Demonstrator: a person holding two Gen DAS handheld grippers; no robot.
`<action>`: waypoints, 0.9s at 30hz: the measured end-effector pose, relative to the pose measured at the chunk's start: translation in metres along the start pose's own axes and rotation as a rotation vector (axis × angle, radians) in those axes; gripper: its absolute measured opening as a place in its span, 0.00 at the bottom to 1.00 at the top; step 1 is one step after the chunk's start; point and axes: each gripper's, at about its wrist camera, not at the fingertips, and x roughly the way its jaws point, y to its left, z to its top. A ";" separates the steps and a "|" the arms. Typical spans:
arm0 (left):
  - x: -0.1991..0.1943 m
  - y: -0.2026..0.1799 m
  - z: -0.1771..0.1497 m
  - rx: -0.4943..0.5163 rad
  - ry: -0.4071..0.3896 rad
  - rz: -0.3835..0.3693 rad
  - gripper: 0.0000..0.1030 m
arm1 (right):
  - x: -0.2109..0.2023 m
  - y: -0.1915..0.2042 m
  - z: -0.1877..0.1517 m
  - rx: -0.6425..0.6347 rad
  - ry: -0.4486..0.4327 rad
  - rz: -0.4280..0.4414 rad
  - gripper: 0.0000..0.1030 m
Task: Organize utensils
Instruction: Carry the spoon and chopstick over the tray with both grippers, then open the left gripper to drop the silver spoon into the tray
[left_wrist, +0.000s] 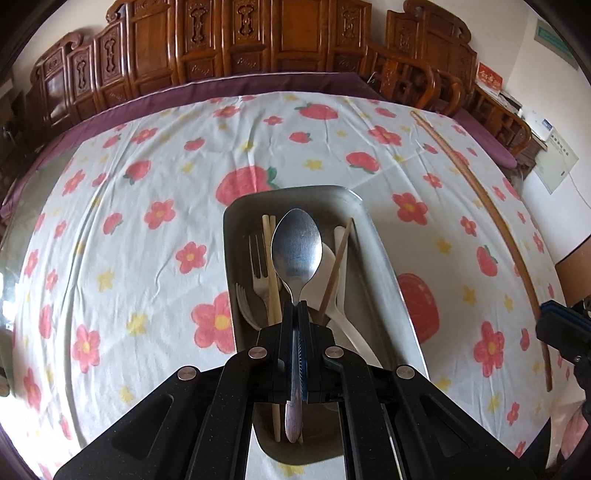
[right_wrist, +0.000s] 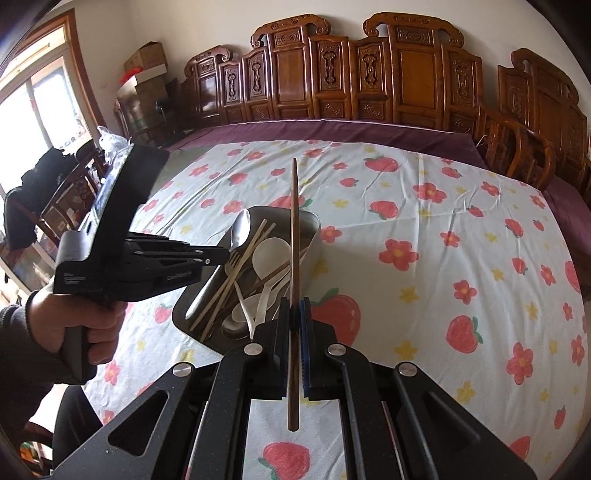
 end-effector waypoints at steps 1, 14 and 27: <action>0.002 0.000 0.000 -0.003 0.003 0.000 0.02 | 0.001 0.000 0.000 0.001 0.001 0.001 0.06; 0.023 0.005 0.006 -0.006 0.032 -0.006 0.02 | 0.012 0.005 0.000 0.002 0.015 0.012 0.06; -0.002 0.021 -0.003 -0.035 -0.010 0.003 0.02 | 0.032 0.010 -0.001 0.036 0.042 0.045 0.06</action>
